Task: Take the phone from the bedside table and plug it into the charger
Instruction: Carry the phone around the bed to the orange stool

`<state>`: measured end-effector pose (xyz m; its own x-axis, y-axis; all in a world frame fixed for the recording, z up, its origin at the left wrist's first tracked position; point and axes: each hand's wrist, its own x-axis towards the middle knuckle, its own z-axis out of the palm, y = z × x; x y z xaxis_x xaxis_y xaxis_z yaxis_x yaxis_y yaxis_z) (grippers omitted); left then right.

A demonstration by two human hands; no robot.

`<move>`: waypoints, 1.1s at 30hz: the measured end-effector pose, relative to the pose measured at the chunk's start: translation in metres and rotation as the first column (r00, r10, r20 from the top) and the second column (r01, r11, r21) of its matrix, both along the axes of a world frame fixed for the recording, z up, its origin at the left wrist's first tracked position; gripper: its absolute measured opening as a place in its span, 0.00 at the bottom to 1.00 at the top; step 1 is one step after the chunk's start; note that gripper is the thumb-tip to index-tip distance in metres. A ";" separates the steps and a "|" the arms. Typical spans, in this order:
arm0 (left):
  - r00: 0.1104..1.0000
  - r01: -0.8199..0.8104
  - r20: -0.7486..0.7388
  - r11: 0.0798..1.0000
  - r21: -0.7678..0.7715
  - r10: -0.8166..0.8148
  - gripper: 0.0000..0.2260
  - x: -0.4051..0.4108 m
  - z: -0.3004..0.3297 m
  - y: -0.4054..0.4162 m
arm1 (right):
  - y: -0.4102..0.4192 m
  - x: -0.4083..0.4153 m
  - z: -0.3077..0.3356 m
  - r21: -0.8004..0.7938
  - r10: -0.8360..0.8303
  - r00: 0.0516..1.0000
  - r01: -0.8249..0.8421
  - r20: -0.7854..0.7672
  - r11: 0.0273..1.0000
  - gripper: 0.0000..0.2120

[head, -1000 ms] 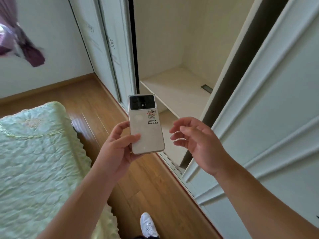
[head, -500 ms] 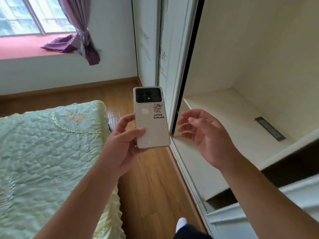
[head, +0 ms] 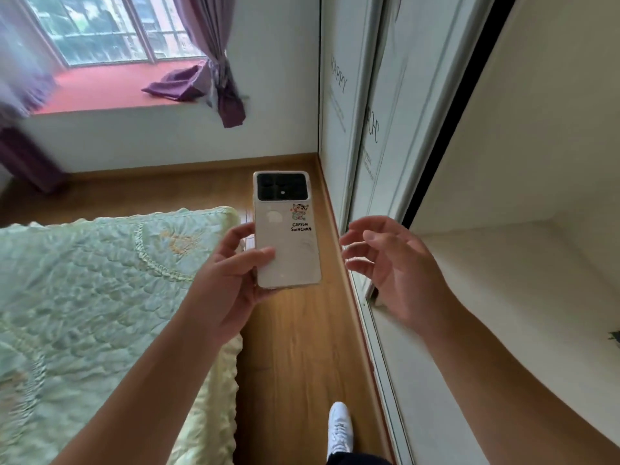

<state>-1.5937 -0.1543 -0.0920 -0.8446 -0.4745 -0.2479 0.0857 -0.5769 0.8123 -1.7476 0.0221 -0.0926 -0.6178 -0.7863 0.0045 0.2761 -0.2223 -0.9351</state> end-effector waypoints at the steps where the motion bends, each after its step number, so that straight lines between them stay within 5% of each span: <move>1: 1.000 -0.010 -0.009 1.000 -0.002 0.010 0.23 -0.014 0.003 -0.008 | -0.010 -0.018 0.003 -0.003 0.021 1.000 -0.021 -0.007 1.000 0.09; 15: 0.968 -0.244 -0.070 0.970 -0.018 0.242 0.22 -0.102 -0.005 -0.150 | -0.175 -0.154 0.016 0.020 0.215 0.975 -0.214 -0.058 0.977 0.08; 33: 0.979 -0.187 -0.086 0.982 -0.015 0.185 0.22 -0.237 -0.009 -0.472 | -0.502 -0.262 0.027 0.133 0.182 0.965 -0.159 -0.187 0.978 0.08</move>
<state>-1.8311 -0.6262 -0.1010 -0.7585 -0.6299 -0.1671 0.2581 -0.5258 0.8105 -2.0099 -0.4802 -0.0655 -0.4705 -0.8823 0.0153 0.1076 -0.0746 -0.9914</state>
